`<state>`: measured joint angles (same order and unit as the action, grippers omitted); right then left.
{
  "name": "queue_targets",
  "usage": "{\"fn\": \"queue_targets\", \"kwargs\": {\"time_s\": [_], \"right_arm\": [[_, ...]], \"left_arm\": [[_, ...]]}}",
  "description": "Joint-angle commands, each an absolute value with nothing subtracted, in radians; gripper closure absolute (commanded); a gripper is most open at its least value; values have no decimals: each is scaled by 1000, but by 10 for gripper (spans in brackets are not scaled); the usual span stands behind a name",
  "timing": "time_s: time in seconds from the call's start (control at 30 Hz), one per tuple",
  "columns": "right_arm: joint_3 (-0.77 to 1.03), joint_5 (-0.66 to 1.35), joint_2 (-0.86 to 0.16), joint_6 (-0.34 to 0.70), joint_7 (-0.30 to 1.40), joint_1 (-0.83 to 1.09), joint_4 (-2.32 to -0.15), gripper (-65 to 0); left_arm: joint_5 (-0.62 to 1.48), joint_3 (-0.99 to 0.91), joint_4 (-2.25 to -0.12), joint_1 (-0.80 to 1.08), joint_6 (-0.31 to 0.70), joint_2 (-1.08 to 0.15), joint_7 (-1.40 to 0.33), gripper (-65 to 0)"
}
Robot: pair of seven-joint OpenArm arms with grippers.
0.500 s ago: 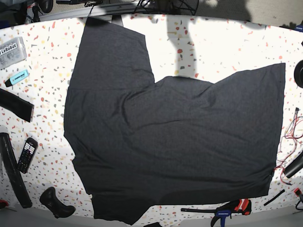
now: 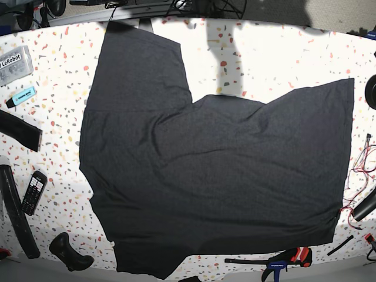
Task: Fold the T-shirt properly
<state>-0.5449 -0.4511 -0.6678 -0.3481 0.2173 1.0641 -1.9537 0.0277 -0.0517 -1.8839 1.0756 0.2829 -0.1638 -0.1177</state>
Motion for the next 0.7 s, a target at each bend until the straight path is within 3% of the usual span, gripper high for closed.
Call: {"fn": "queue_targets", "kwargs": {"time_s": [0.0,0.27,0.4,0.53,0.67], "right_arm": [[-549,-473,-673,-360,200,1078,-1995,-323],[-557,-568,-674,-361,207,1039,-2103,-323],[-563,-707,-674,-412,262,1039,-2124,-323],[-564,-846,-673,-533,399,1027,-2124,-323],[-563,-929,-677,-540,440,995,-2124,-323]], "left_arm": [[34,-54,-1916,1094,281,-167,-105,-355],[34,-54,-2038,1092,281,-170,-130,-355],[34,-54,-2125,1092,281,-170,-200,-355],[34,-54,-2185,1078,282,-170,-220,-355],[34,-54,-2194,1022,281,-170,-303,-355]]}}
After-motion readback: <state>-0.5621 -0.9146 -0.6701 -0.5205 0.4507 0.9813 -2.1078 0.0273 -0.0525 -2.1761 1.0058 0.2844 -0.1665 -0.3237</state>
